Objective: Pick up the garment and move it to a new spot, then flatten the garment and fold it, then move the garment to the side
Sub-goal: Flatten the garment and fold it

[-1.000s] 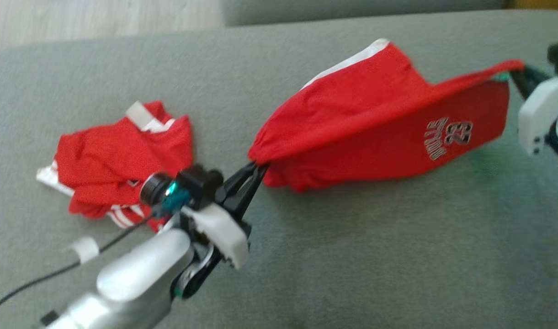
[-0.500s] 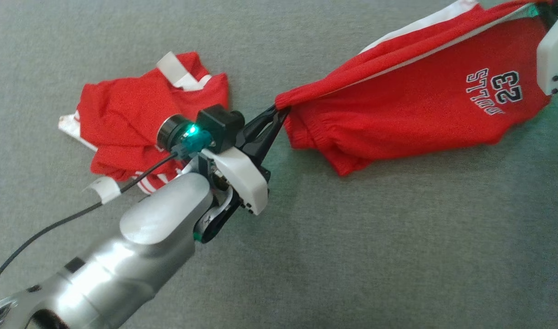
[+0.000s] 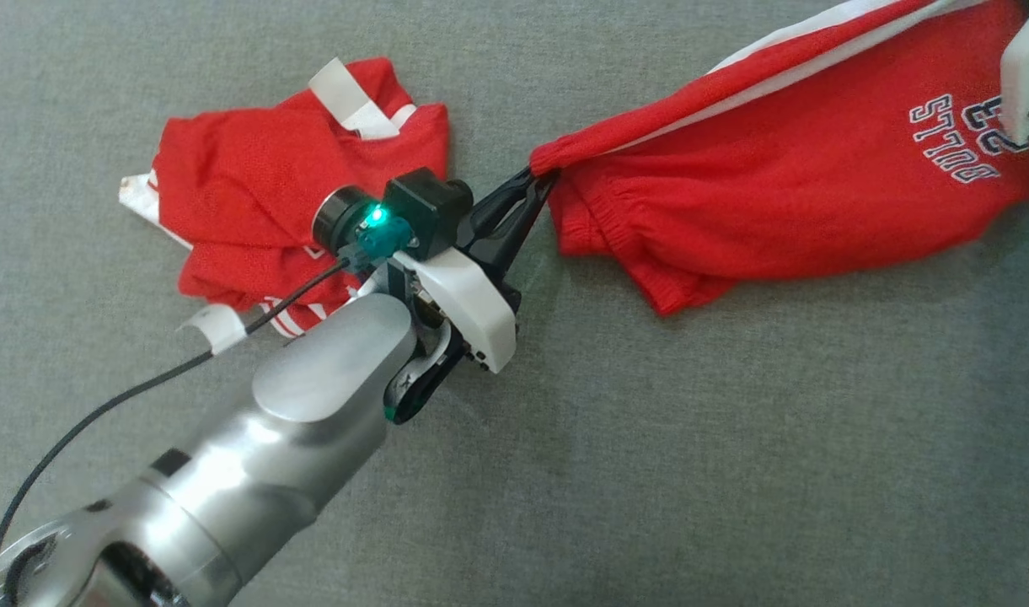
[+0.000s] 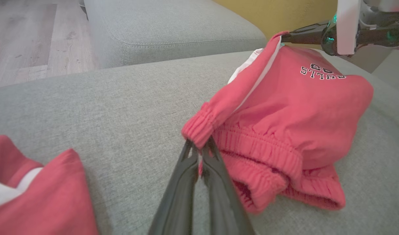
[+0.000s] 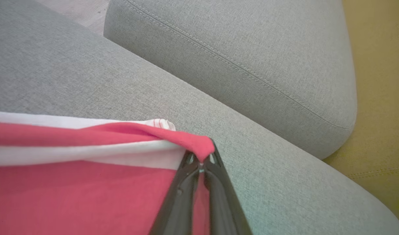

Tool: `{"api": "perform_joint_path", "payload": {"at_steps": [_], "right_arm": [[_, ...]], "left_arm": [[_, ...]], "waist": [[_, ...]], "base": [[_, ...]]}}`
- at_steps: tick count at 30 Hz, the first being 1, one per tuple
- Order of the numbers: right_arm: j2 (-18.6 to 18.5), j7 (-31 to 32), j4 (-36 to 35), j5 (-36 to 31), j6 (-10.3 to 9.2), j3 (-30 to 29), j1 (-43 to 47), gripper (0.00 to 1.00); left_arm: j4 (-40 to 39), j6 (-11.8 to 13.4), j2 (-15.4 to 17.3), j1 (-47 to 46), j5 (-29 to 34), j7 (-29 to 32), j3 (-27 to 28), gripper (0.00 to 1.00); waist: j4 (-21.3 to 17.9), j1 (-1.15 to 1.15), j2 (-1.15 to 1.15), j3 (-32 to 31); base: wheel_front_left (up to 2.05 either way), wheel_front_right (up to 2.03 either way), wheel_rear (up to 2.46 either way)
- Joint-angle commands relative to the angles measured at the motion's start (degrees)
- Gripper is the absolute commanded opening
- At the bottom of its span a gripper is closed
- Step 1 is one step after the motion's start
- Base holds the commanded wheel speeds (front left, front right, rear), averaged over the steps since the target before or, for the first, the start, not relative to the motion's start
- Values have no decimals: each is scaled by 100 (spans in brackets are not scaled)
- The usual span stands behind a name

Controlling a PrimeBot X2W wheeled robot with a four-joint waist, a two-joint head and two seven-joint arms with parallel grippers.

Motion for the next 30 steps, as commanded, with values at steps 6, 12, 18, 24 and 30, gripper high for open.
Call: {"api": "perform_joint_path", "payload": {"at_steps": [6, 12, 18, 24, 30], "right_arm": [[163, -407, 428, -123, -5, 31, -245, 100], [315, -833, 802, -64, -5, -91, -271, 100], [573, -1588, 946, 284, -5, -437, -47, 100], [891, -2202, 740, 588, -5, -694, 479, 100], [1093, -2289, -21, 774, -5, -1109, 1266, 100]], "left_arm": [[191, -19, -44, -281, -8, -108, 210, 100], [372, 18, -27, -224, -40, -285, 267, 100], [324, 237, 139, -33, -151, -581, 571, 100], [-28, 642, 480, 455, -154, -765, 1114, 100], [-872, 1000, 764, 1360, 247, -780, 2057, 100]], "waist": [[99, 0, 0, 46], [9, 0, 0, -195], [-188, 0, 0, -663], [-438, 0, 0, -1283], [-658, 0, 0, -1788]], "base": [[0, 0, 0], [0, 0, 0], [0, 0, 0], [0, 0, 0], [0, 0, 0]]}}
